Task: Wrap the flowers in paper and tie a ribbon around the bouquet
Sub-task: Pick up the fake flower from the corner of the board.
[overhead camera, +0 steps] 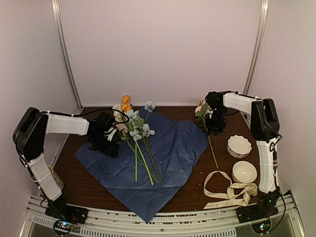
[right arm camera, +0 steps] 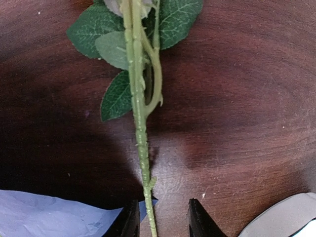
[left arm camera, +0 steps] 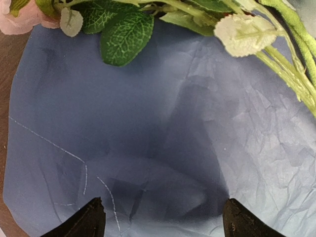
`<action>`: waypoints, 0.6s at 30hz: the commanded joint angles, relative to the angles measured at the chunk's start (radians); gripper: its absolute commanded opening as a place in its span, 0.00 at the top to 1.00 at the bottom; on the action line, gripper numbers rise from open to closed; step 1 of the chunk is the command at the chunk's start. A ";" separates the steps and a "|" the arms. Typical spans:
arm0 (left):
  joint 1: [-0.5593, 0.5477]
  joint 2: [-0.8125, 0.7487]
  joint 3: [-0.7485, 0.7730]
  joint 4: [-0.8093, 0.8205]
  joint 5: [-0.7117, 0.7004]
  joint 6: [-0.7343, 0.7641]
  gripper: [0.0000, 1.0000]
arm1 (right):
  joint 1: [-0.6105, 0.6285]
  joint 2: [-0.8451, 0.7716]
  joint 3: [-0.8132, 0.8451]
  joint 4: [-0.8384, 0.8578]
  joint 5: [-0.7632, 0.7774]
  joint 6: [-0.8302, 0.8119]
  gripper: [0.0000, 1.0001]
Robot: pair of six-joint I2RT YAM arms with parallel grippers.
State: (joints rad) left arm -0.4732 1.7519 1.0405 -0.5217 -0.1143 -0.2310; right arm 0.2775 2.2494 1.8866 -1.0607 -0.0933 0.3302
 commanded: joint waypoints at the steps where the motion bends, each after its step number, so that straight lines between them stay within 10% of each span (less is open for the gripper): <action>1: -0.005 -0.008 -0.006 0.037 0.009 -0.005 0.14 | 0.011 0.036 0.045 -0.068 0.073 0.045 0.66; 14: -0.006 -0.026 -0.002 0.040 0.019 0.028 0.14 | 0.089 -0.032 -0.216 -0.046 -0.023 0.065 0.66; 18: -0.005 -0.035 -0.006 0.038 0.013 0.036 0.14 | 0.107 -0.027 -0.275 -0.020 -0.036 0.063 0.84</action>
State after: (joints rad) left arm -0.4732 1.7504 1.0405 -0.5125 -0.1062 -0.2165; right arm 0.3611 2.1925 1.6951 -1.0828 -0.0982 0.3809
